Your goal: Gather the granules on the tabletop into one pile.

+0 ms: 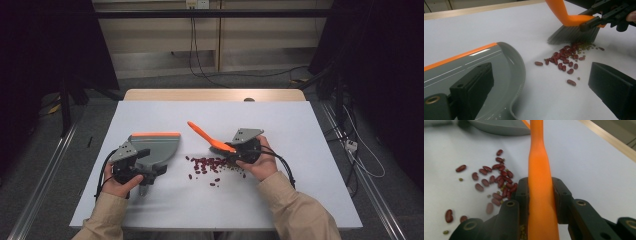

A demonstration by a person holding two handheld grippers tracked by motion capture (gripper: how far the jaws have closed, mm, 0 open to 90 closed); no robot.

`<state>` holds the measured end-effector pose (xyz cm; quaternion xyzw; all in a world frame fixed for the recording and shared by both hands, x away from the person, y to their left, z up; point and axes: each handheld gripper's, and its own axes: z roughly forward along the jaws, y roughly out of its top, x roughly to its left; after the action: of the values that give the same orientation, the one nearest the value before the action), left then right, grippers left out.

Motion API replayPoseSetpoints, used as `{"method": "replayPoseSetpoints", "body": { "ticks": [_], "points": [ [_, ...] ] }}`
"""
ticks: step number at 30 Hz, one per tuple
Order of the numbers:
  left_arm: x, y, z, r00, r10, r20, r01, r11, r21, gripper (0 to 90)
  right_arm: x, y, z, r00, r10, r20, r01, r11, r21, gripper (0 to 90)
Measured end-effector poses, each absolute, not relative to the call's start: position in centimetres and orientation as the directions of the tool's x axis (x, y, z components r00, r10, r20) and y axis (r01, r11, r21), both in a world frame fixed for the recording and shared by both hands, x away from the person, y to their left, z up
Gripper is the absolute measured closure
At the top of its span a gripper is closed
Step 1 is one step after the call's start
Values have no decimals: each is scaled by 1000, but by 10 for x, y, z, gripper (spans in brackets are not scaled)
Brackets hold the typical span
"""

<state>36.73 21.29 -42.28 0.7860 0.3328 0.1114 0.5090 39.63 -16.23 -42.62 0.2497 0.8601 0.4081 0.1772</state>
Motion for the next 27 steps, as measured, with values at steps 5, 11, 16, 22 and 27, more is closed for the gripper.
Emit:
{"method": "replayPoseSetpoints", "body": {
  "ticks": [5,11,16,22,27],
  "points": [
    [367,214,-423,750,640,-165,409,-254,876,60,396,-157,-425,-814,571,-107,273,539,797,711],
    [367,214,-422,751,639,-165,409,-254,876,59,395,-157,-414,-792,606,-82,282,481,830,711],
    [366,214,-422,748,643,-167,411,-251,876,59,392,-154,-402,-760,650,-25,321,408,855,710],
    [366,216,-421,746,645,-165,406,-244,881,60,385,-137,-397,-724,682,100,386,281,879,711],
    [365,219,-419,741,650,-171,407,-233,883,59,379,-114,-404,-704,675,221,456,190,869,711]
  ]
}}
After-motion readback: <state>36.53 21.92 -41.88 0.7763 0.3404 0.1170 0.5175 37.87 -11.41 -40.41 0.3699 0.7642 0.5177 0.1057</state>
